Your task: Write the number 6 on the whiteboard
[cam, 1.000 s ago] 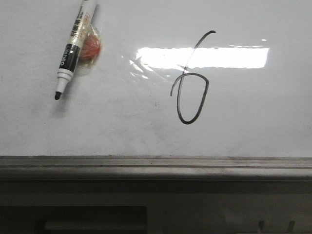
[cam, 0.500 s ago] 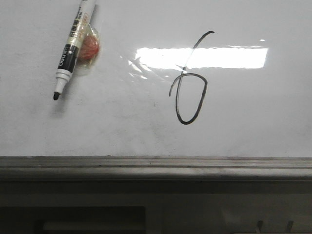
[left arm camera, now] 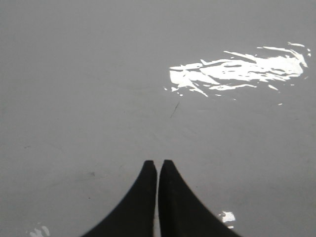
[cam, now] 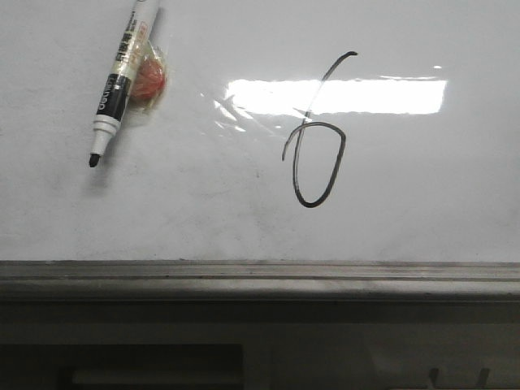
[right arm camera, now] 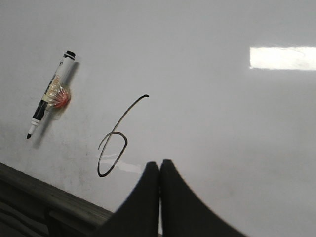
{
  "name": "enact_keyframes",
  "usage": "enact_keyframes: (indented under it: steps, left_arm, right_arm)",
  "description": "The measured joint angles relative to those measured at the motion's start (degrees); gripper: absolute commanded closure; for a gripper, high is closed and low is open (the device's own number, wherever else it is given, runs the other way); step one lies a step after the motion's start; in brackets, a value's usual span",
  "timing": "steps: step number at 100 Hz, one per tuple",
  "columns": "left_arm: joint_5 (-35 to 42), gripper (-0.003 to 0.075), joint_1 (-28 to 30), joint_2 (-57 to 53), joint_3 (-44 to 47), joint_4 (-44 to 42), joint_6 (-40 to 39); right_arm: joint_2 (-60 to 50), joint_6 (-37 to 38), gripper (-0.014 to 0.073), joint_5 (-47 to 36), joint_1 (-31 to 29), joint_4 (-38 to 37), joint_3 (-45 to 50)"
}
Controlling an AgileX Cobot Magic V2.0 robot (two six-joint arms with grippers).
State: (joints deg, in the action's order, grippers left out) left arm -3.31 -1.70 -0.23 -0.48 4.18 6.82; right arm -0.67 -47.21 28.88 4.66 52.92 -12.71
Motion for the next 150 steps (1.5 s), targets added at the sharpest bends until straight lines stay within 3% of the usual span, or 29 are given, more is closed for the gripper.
enact_keyframes:
  steps: [107,116,124,143,150]
  left_arm:
    - [-0.1,0.074,0.13,0.0,0.0,0.35,-0.12]
    - [-0.1,0.074,0.13,0.0,0.0,0.35,-0.12]
    - [-0.1,0.074,0.13,0.0,0.0,0.35,-0.12]
    - [-0.1,0.074,0.13,0.0,0.0,0.35,-0.12]
    - [-0.1,0.074,0.13,0.0,0.0,0.35,-0.12]
  right_arm:
    - [0.0,0.0,0.0638,-1.22,0.0,-1.19,0.0]
    - [0.0,1.56,0.0638,-4.28,0.0,-6.36,0.0]
    - [0.0,7.41,0.0638,-8.59,0.0,-15.55,0.53]
    - [0.0,35.42,0.0638,-18.9,0.0,-47.12,6.89]
    - [0.0,40.44,0.0639,-22.37,0.0,-53.25,10.0]
